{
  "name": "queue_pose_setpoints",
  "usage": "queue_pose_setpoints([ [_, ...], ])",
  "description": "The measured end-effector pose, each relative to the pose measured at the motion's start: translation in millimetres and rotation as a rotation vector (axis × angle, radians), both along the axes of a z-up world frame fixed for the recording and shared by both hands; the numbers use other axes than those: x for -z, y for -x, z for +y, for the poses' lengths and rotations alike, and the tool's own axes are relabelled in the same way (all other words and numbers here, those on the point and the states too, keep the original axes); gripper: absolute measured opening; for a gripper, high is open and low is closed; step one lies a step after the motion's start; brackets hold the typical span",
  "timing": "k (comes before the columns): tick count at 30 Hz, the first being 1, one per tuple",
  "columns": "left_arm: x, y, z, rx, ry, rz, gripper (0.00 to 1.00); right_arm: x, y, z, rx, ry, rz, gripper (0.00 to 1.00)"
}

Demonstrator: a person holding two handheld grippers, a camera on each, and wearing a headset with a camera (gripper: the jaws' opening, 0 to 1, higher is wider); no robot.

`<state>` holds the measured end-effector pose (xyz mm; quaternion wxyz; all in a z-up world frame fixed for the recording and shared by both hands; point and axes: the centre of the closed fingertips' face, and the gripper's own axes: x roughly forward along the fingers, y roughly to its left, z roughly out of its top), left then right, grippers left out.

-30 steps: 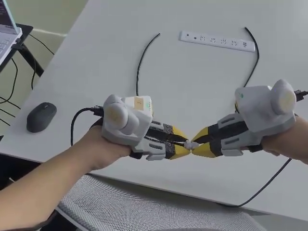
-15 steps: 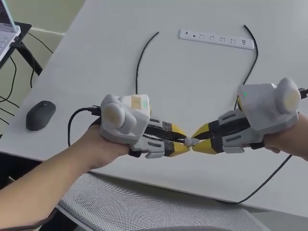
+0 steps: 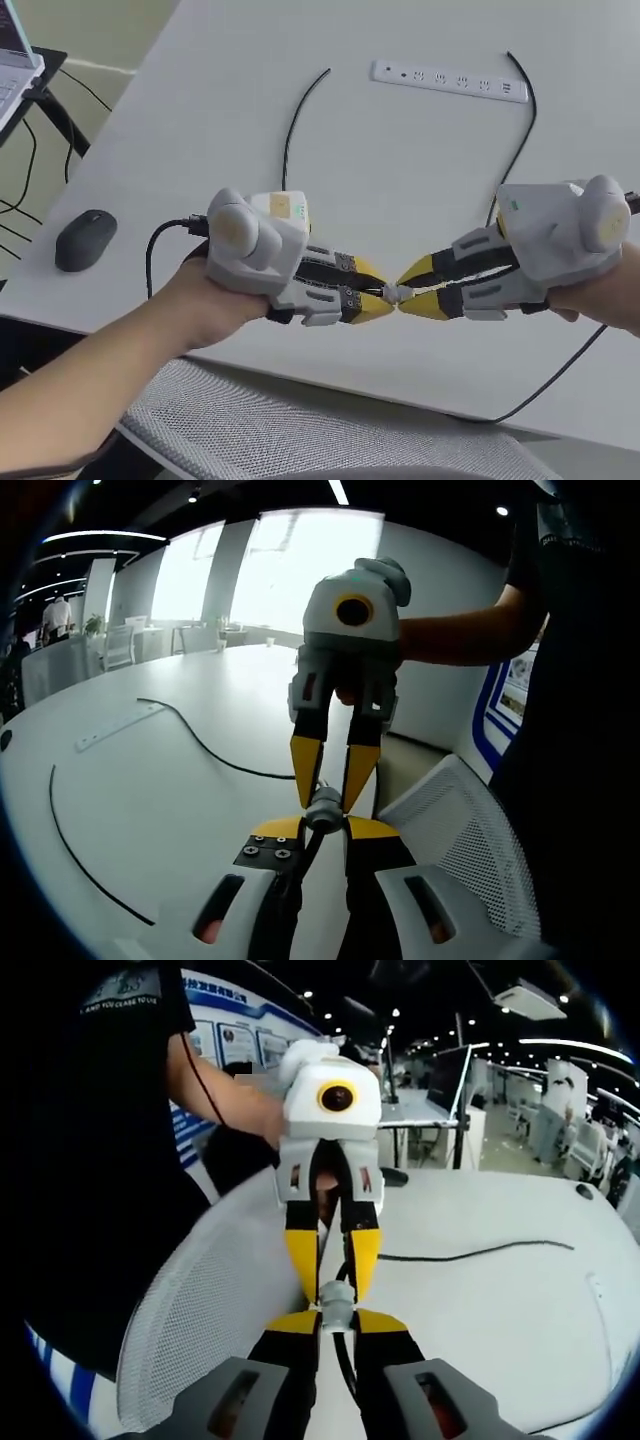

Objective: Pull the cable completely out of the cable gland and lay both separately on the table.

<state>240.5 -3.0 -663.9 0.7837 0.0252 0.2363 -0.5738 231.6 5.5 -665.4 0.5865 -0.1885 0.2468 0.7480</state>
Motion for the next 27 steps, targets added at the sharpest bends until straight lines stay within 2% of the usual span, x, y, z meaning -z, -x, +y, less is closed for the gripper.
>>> queue_pose_setpoints([
  [1, -0.6, -0.5, 0.2, -0.003, 0.004, 0.003, 0.14, -1.2, -1.1, -0.1, 0.013, -0.005, 0.012, 0.08],
  [4, -3.9, -3.1, 1.7, -0.011, 0.017, -0.001, 0.15, -12.2, -4.8, 2.3, 0.081, -0.067, 0.099, 0.1],
  [5, -4.1, -3.5, 2.1, -0.011, 0.015, -0.003, 0.15, -17.7, -5.6, 1.4, 0.109, -0.088, 0.157, 0.11],
  [7, -5.1, -3.8, 3.0, -0.011, 0.012, -0.007, 0.15, -19.6, -9.8, -2.7, 0.142, -0.084, 0.205, 0.15],
  [9, -8.6, -4.4, 4.1, -0.015, 0.019, -0.009, 0.15, -20.4, -15.2, -8.9, 0.164, -0.075, 0.249, 0.15],
  [11, -11.5, -4.4, 4.0, -0.017, 0.026, -0.011, 0.15, -24.2, -19.0, -11.1, 0.195, -0.088, 0.34, 0.16],
  [13, -13.2, -4.3, 4.2, -0.018, 0.023, -0.018, 0.15, -28.6, -18.1, -12.6, 0.192, -0.101, 0.435, 0.18],
  [14, -14.1, -3.5, 4.2, -0.015, 0.021, -0.023, 0.15, -30.3, -20.7, -11.9, 0.192, -0.119, 0.446, 0.15],
  [15, -16.4, -2.2, 4.2, -0.013, 0.019, -0.034, 0.15, -32.0, -20.9, -12.2, 0.198, -0.119, 0.511, 0.15],
  [16, -17.2, -2.1, 4.5, -0.012, 0.018, -0.04, 0.15, -32.2, -21.4, -12.0, 0.204, -0.115, 0.54, 0.15],
  [18, -18.0, -1.8, 5.2, -0.006, 0.014, -0.05, 0.15, -30.4, -24.9, -11.4, 0.199, -0.109, 0.568, 0.15],
  [20, -18.5, -1.2, 5.4, -0.001, 0.012, -0.049, 0.15, -32.8, -22.6, -9.2, 0.19, -0.108, 0.634, 0.15],
  [21, -18.0, -0.5, 5.3, 0.009, 0.003, -0.059, 0.15, -32.7, -22.2, -8.0, 0.182, -0.107, 0.65, 0.16],
  [25, -17.0, 0.7, 4.6, 0.021, -0.012, -0.069, 0.15, -32.2, -15.9, -3.4, 0.163, -0.098, 0.691, 0.17],
  [27, -17.2, -0.5, 4.5, 0.019, -0.01, -0.07, 0.15, -27.1, -11.8, -1.4, 0.154, -0.074, 0.682, 0.16],
])
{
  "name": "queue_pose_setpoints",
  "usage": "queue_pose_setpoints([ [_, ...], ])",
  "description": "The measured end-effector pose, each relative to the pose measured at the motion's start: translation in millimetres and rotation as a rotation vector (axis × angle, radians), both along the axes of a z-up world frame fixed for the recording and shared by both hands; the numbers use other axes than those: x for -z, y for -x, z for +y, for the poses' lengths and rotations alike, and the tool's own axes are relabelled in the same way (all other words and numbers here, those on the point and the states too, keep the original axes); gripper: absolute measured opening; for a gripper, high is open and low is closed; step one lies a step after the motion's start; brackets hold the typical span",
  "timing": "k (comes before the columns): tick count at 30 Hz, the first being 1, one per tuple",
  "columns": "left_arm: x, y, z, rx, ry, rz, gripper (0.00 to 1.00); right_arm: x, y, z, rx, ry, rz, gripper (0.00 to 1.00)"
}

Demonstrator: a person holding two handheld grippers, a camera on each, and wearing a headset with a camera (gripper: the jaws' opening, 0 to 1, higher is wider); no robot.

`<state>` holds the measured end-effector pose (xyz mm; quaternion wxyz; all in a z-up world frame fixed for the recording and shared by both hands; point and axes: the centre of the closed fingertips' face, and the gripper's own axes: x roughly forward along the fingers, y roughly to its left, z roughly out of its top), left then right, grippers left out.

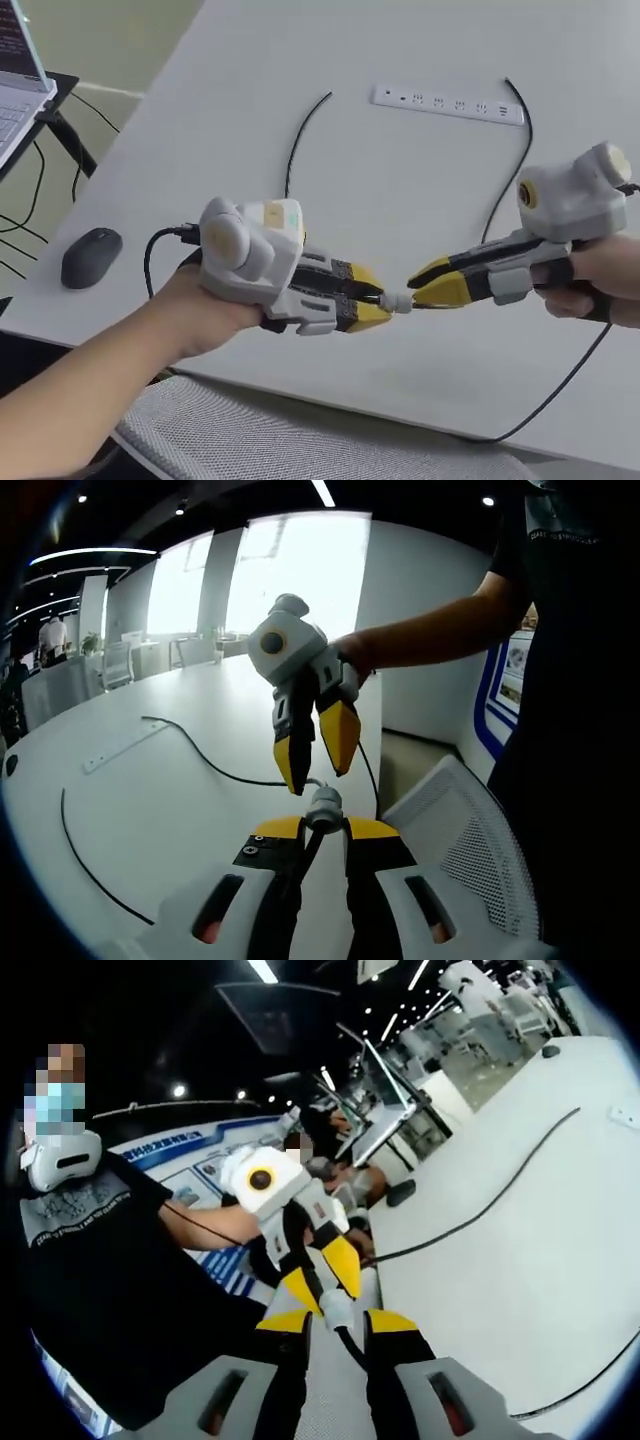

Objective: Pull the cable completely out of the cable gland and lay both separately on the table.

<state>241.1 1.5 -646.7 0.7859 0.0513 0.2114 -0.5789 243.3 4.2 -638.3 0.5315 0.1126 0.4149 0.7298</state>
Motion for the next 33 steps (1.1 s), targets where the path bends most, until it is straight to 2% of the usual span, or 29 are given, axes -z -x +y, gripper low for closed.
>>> queue_pose_setpoints([
  [3, -0.4, -1.5, -1.0, 0.003, 0.002, -0.001, 0.15, 1.5, 4.8, 2.1, -0.02, 0.003, 0.003, 0.15],
  [6, 0.0, -1.7, -2.1, 0.008, -0.001, 0.002, 0.15, 0.2, 3.1, 2.5, -0.018, -0.009, -0.007, 0.09],
  [15, 0.2, -1.9, -1.7, 0.016, -0.01, 0.002, 0.15, 4.4, 8.0, 0.2, -0.035, 0.008, -0.009, 0.09],
  [19, 1.7, -1.3, -0.8, 0.01, -0.011, 0.017, 0.15, 5.1, 9.1, 1.0, -0.036, -0.005, -0.052, 0.08],
  [20, 1.8, -1.3, -0.8, 0.009, -0.012, 0.017, 0.15, 5.4, 9.1, 1.1, -0.038, -0.004, -0.072, 0.08],
  [21, 2.3, -1.6, -0.5, 0.004, -0.012, 0.019, 0.15, 5.7, 7.5, 1.7, -0.044, -0.011, -0.137, 0.08],
  [24, 1.5, -2.6, 0.5, -0.004, -0.005, 0.026, 0.15, 4.0, 7.0, 2.3, -0.045, -0.009, -0.229, 0.07],
  [26, 0.9, -3.2, 0.9, -0.008, 0.001, 0.033, 0.15, 1.9, 7.2, 2.6, -0.045, -0.004, -0.307, 0.07],
  [28, 0.1, -1.7, 0.5, -0.005, 0.011, 0.06, 0.15, 0.7, 10.6, 2.1, -0.055, 0.003, -0.394, 0.07],
  [30, -1.3, -0.6, -0.5, -0.007, 0.01, 0.061, 0.15, 0.1, 10.4, 1.4, -0.048, 0.013, -0.481, 0.07],
  [33, -4.4, 3.2, -3.3, -0.005, 0.023, 0.08, 0.15, -0.7, 13.8, -1.0, -0.066, 0.034, -0.618, 0.07],
])
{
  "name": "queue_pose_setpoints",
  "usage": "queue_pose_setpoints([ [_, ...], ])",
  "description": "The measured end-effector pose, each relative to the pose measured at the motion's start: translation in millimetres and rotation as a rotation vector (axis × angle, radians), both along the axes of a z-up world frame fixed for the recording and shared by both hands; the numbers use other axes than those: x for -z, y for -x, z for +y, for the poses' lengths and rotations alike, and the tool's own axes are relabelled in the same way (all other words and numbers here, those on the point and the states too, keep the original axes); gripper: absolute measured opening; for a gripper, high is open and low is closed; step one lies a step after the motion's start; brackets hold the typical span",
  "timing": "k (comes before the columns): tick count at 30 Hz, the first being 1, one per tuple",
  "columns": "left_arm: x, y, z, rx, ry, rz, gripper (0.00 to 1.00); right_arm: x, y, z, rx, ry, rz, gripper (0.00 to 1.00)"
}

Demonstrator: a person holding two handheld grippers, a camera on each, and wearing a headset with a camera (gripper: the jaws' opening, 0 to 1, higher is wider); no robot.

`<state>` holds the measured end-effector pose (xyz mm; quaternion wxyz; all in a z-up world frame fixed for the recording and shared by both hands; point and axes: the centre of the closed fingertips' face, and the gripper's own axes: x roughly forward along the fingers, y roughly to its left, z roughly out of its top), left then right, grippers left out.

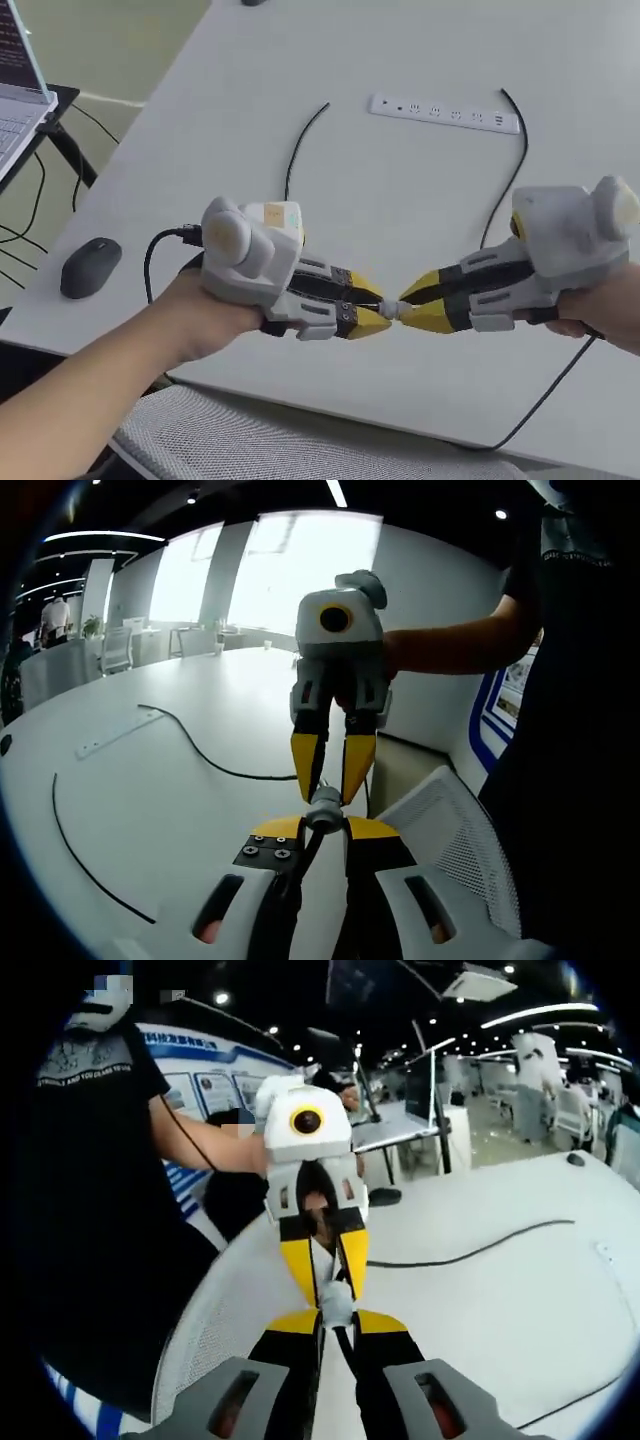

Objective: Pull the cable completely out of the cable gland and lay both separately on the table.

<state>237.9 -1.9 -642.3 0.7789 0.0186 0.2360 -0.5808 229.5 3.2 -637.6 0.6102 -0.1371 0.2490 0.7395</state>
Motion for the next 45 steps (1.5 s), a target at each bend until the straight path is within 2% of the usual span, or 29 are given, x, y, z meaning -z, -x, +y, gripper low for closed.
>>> queue_pose_setpoints([
  [2, -0.5, 2.0, -1.2, 0.005, 0.005, 0.012, 0.15, 0.8, 1.7, -0.3, -0.004, 0.008, -0.076, 0.07],
  [3, -0.7, 2.5, -1.5, 0.005, 0.007, 0.017, 0.15, 1.1, 1.9, -0.7, -0.003, 0.012, -0.093, 0.07],
  [5, 1.1, 3.3, -2.4, 0.004, 0.009, 0.029, 0.15, 5.2, 2.8, -1.9, -0.005, 0.036, -0.196, 0.07],
  [7, 2.8, 3.5, -2.2, 0.002, 0.003, 0.033, 0.15, 7.4, 2.9, -1.8, -0.001, 0.043, -0.264, 0.07],
  [11, 3.6, 1.5, -0.7, -0.015, 0.017, 0.053, 0.15, 8.6, -1.5, -2.3, 0.027, 0.052, -0.373, 0.07],
  [13, 3.2, 2.1, -1.5, -0.013, 0.017, 0.055, 0.15, 9.9, -0.4, -3.2, 0.017, 0.056, -0.411, 0.07],
  [17, 3.6, 1.6, -1.9, -0.011, 0.017, 0.055, 0.15, 9.8, -0.8, -4.5, 0.023, 0.054, -0.434, 0.07],
  [24, 3.2, 1.2, -3.3, -0.006, 0.015, 0.04, 0.15, 8.5, -2.9, -5.5, 0.04, 0.043, -0.41, 0.08],
  [27, 2.9, 1.0, -4.0, -0.008, 0.018, 0.044, 0.15, 7.2, -4.5, -6.1, 0.078, 0.033, -0.345, 0.08],
  [29, 2.9, 0.1, -3.8, -0.01, 0.018, 0.039, 0.15, 5.9, -6.0, -6.6, 0.085, 0.022, -0.338, 0.09],
  [30, 2.9, -0.1, -3.7, -0.011, 0.017, 0.039, 0.15, 5.3, -6.1, -6.5, 0.094, 0.015, -0.317, 0.09],
  [32, 3.1, 0.4, -3.9, -0.008, 0.015, 0.036, 0.15, 5.1, -7.7, -8.5, 0.138, 0.013, -0.239, 0.15],
  [33, 3.3, 0.7, -3.9, -0.006, 0.013, 0.031, 0.15, 2.6, -8.4, -8.8, 0.141, -0.007, -0.212, 0.18],
  [34, 2.7, 1.5, -4.2, -0.005, 0.012, 0.028, 0.15, 0.8, -7.8, -9.4, 0.149, -0.021, -0.167, 0.19],
  [35, 2.3, 2.4, -4.4, -0.003, 0.011, 0.026, 0.15, -1.7, -4.5, -10.3, 0.164, -0.037, -0.061, 0.2],
  [36, 2.1, 2.7, -4.4, -0.002, 0.01, 0.024, 0.15, -2.0, -5.7, -11.4, 0.184, -0.039, -0.003, 0.21],
  [37, 2.0, 3.0, -4.3, 0.0, 0.007, 0.02, 0.15, -4.5, -13.9, -12.4, 0.215, -0.055, 0.021, 0.22],
  [38, 1.8, 3.2, -4.3, 0.002, 0.006, 0.017, 0.15, -6.2, -15.5, -13.1, 0.225, -0.067, 0.077, 0.21],
  [39, 1.4, 3.3, -4.4, 0.003, 0.006, 0.013, 0.15, -7.0, -11.9, -15.6, 0.217, -0.062, 0.177, 0.21],
  [40, 0.4, 3.8, -4.8, 0.003, 0.006, 0.007, 0.15, -5.8, -11.2, -17.9, 0.223, -0.042, 0.297, 0.21],
  [42, -0.3, 3.8, -5.0, 0.008, 0.005, -0.007, 0.15, -4.2, -18.1, -18.7, 0.219, -0.049, 0.344, 0.22],
  [44, -0.6, 3.9, -5.2, 0.015, 0.005, -0.017, 0.15, -8.4, -5.8, -18.3, 0.175, -0.037, 0.498, 0.23],
  [45, -0.5, 3.9, -5.4, 0.02, 0.003, -0.024, 0.15, -6.4, -9.3, -16.3, 0.173, -0.039, 0.502, 0.23],
])
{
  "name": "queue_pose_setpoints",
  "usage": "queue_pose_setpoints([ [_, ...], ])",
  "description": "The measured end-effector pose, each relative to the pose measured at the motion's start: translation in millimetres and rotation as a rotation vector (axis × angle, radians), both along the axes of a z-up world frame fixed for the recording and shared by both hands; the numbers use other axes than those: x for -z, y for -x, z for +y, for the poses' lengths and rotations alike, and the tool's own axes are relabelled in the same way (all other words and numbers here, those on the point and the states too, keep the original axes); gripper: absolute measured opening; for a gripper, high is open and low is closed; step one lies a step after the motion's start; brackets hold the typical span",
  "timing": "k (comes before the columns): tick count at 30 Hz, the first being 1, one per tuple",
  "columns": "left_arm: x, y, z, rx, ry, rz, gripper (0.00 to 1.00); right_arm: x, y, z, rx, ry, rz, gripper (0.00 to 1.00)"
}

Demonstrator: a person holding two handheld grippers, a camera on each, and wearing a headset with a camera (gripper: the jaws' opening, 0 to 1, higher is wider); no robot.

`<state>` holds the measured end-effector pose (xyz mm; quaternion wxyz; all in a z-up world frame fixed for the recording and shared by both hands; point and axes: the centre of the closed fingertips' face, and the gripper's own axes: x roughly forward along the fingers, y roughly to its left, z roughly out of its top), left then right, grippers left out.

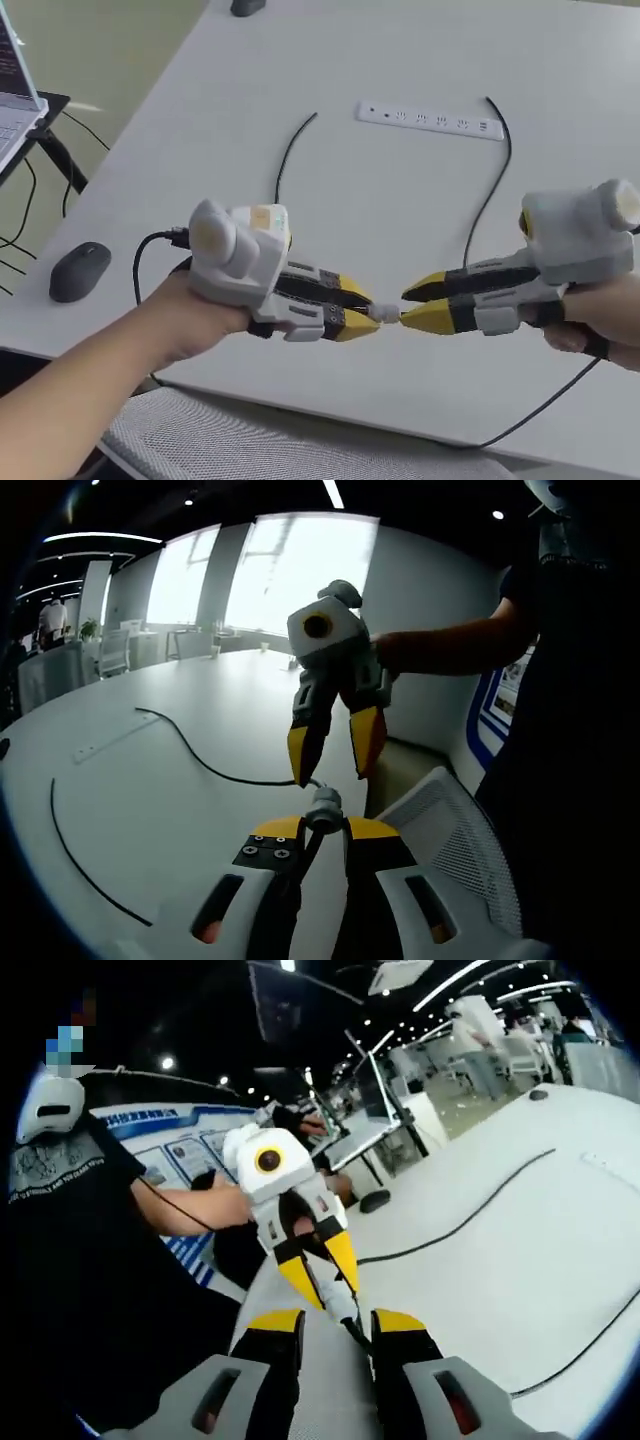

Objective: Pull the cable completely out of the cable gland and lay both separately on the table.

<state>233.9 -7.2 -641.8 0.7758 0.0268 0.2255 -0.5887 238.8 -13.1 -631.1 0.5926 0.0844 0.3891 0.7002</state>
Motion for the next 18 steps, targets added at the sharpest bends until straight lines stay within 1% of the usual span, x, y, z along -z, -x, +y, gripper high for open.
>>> queue_pose_setpoints([
  [2, 0.4, -0.1, -0.1, 0.005, -0.003, -0.005, 0.15, 3.8, 2.4, 0.3, -0.029, 0.019, 0.039, 0.22],
  [3, 0.0, -0.2, -0.3, 0.01, -0.002, -0.011, 0.15, 4.4, 1.2, 2.0, -0.031, 0.012, 0.041, 0.22],
  [5, -0.1, -0.6, -0.5, 0.014, -0.003, -0.018, 0.15, 4.0, 3.7, 4.6, -0.049, 0.002, 0.077, 0.2],
  [6, -0.1, -0.6, -0.6, 0.016, -0.004, -0.02, 0.15, 5.3, 3.7, 5.2, -0.055, 0.003, 0.088, 0.19],
  [8, -0.2, -1.1, -0.6, 0.019, -0.006, -0.024, 0.15, 6.8, 1.8, 7.2, -0.05, -0.001, 0.091, 0.18],
  [11, -0.4, -2.2, -0.3, 0.021, -0.005, -0.027, 0.15, 8.4, 3.2, 7.9, -0.059, 0.001, 0.101, 0.17],
  [13, -0.3, -2.3, -0.1, 0.022, -0.006, -0.027, 0.15, 7.2, 6.7, 8.5, -0.071, -0.005, 0.122, 0.17],
  [16, -0.3, -2.6, -0.4, 0.026, -0.008, -0.028, 0.15, 7.4, 7.8, 9.5, -0.079, -0.011, 0.13, 0.13],
  [18, 0.0, -2.9, -0.7, 0.028, -0.009, -0.028, 0.15, 7.0, 9.5, 9.7, -0.089, -0.018, 0.142, 0.09],
])
